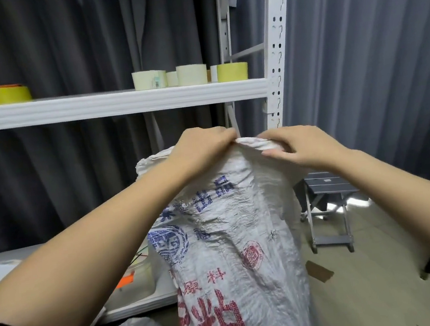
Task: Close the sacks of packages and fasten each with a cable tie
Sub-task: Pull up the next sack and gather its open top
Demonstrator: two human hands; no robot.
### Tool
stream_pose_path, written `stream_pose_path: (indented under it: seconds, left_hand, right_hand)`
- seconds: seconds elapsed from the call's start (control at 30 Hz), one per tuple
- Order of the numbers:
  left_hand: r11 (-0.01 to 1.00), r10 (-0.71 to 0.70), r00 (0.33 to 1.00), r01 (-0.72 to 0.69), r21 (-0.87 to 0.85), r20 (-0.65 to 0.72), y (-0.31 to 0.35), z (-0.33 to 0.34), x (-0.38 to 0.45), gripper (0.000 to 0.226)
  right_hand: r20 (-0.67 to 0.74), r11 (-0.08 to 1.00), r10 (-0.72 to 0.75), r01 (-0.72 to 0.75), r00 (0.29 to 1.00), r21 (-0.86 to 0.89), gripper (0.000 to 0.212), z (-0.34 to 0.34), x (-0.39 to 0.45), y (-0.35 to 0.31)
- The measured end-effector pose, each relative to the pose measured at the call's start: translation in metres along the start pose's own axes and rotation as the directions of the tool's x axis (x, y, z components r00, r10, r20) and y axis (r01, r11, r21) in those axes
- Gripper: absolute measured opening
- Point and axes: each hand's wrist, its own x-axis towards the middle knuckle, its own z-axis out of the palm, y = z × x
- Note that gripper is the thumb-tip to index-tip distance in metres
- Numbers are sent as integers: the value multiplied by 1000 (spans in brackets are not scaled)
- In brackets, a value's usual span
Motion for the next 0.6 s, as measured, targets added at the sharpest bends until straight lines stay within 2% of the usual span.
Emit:
stream_pose_path:
  seconds: [0.07, 0.13, 0.2, 0.23, 0.3, 0.37, 0.4, 0.43, 0.47, 0.53, 0.57, 0.6]
  left_hand:
    - [974, 179, 980, -165, 155, -82, -1, 3, -6, 18]
    - [974, 195, 973, -179, 136, -119, -1, 6, -6, 18]
    - [997, 82, 994, -82, 5, -73, 4, 5, -4, 16]
    - [997, -10, 1000, 10, -82, -7, 7, 3, -4, 15]
    - [942, -157, 971, 202, -267, 181, 8, 1, -6, 21]
    - [812, -170, 931, 318, -490, 323, 10, -2, -8, 29]
    - [753, -156, 926, 336, -566, 344, 11, -3, -8, 31]
    - [749, -148, 928, 331, -574, 342, 10, -4, -8, 31]
    - [811, -134, 942, 283, -512, 308, 9, -3, -8, 28]
    - [973, -55, 991, 81, -217, 126, 6, 0, -8, 20]
    - [997, 35, 999, -33, -67, 22, 4, 3, -9, 14]
    - [992, 118, 993, -118, 34, -22, 2, 4, -11, 9]
  right_hand:
    - [149, 990, 18, -39, 989, 137, 42, -1, 0, -1]
    - [166, 992, -24, 2, 986, 127, 35, 2, 0, -7]
    - [106, 994, -33, 21, 994, 109, 27, 9, 0, -11]
    - [66, 996, -22, 16, 998, 89, 22, 11, 0, -10]
    - [22, 999, 32, -32, 999, -7, 15, 12, -2, -8]
    - [2, 986, 70, -69, 998, -154, 23, 15, -5, -5]
    - [-20, 974, 44, -47, 999, -222, 28, 18, -7, -3]
    - [-26, 961, 2, -9, 1000, -276, 30, 19, -9, -2]
    - [-18, 952, -38, 31, 999, -303, 29, 19, -11, -1]
    - [-65, 962, -97, 76, 993, -264, 39, 21, -11, -1]
    - [-52, 976, -87, 74, 995, -205, 49, 21, -10, -2]
    - [-58, 990, -68, 60, 996, -124, 55, 20, -7, -4]
